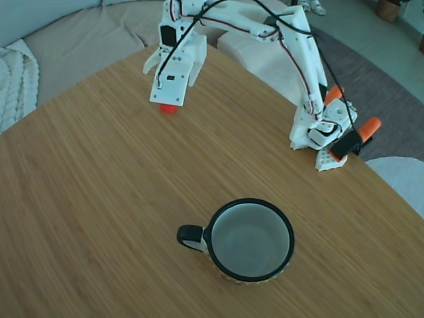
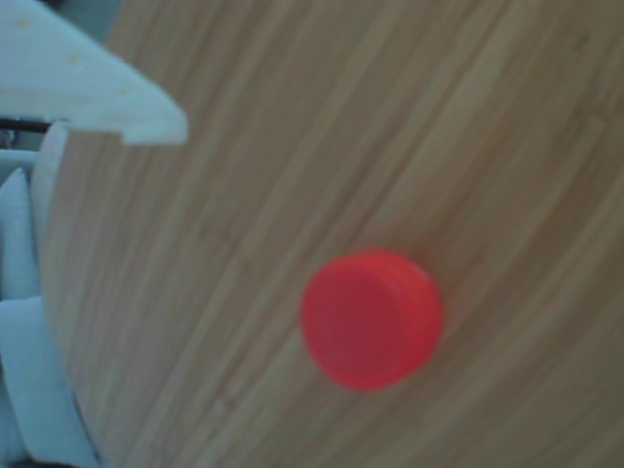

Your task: Grasp a red cap and put it in the cup.

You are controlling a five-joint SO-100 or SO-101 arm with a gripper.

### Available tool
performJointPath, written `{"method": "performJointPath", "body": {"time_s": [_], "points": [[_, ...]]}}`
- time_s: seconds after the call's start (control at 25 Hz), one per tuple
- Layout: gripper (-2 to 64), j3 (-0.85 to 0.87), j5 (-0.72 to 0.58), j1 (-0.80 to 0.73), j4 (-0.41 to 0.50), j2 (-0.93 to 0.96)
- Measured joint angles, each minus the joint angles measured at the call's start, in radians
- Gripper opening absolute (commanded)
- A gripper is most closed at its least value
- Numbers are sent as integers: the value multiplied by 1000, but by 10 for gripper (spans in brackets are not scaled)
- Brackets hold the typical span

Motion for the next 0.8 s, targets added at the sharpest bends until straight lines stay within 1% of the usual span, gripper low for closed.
{"method": "performJointPath", "body": {"time_s": [0.16,0.36,0.8], "points": [[569,0,-41,0,29,-40],[569,0,-41,-8,29,-80],[569,0,-41,-100,29,-83]]}}
